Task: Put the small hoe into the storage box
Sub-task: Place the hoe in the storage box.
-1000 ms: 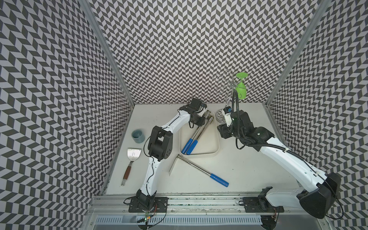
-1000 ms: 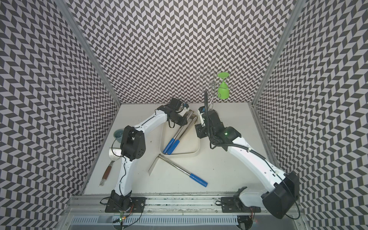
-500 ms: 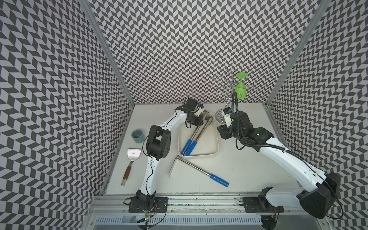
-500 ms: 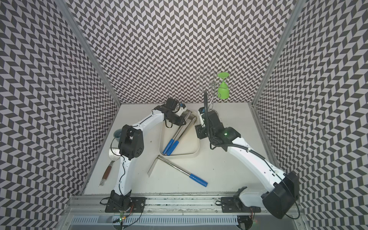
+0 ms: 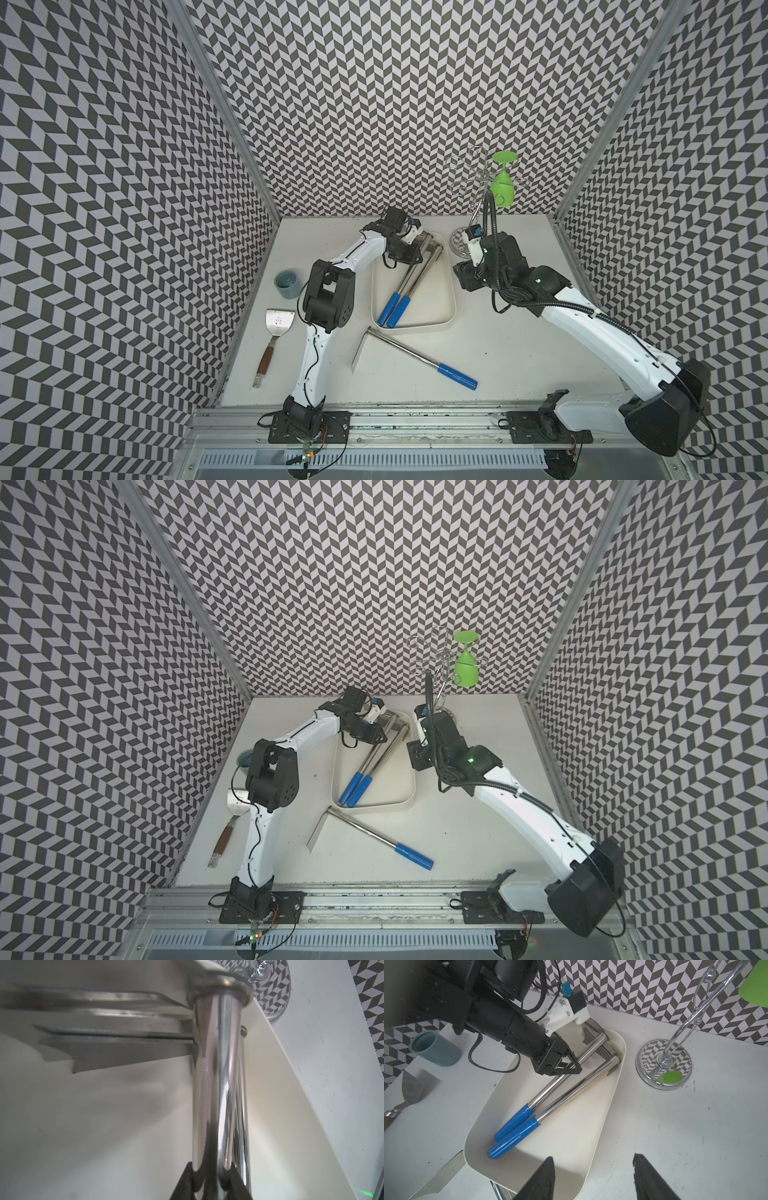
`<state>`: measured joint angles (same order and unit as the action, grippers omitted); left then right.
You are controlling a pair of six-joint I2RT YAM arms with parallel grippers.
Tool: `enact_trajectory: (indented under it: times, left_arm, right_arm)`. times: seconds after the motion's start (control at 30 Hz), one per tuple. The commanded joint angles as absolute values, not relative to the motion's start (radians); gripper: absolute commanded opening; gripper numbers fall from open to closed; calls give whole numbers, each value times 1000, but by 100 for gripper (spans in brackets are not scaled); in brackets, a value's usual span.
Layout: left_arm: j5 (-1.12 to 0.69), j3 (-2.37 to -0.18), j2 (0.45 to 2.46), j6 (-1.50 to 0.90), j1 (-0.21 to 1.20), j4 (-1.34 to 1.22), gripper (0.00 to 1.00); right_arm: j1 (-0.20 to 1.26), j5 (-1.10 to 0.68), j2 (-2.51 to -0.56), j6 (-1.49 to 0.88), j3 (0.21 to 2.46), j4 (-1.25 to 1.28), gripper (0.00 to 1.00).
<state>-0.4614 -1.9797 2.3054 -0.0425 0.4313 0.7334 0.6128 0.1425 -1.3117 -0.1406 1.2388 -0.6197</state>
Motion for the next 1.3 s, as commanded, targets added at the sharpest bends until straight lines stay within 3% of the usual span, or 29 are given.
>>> enact_trajectory:
  times: [0.0, 0.27, 0.37, 0.5, 0.87, 1.27]
  left_arm:
    - [-501, -1977, 2349, -80, 438, 784, 30]
    - [-520, -2009, 2393, -106, 443, 763, 34]
    - [-510, -2016, 2362, -103, 445, 764, 26]
    - [-483, -2020, 2293, -66, 453, 773, 1]
    - [-284, -1994, 2091, -44, 473, 774, 0]
    - [-658, -1836, 2111, -207, 390, 743, 0]
  right_arm:
    - [614, 151, -1300, -141, 1226, -578, 61]
    - [614, 153, -1302, -141, 1227, -580, 61]
    - [614, 158, -1302, -138, 1230, -585, 61]
    - [614, 160, -1306, -138, 1232, -585, 61]
    - [614, 151, -1320, -140, 1243, -581, 61]
    - [615, 133, -1314, -144, 1231, -577, 61]
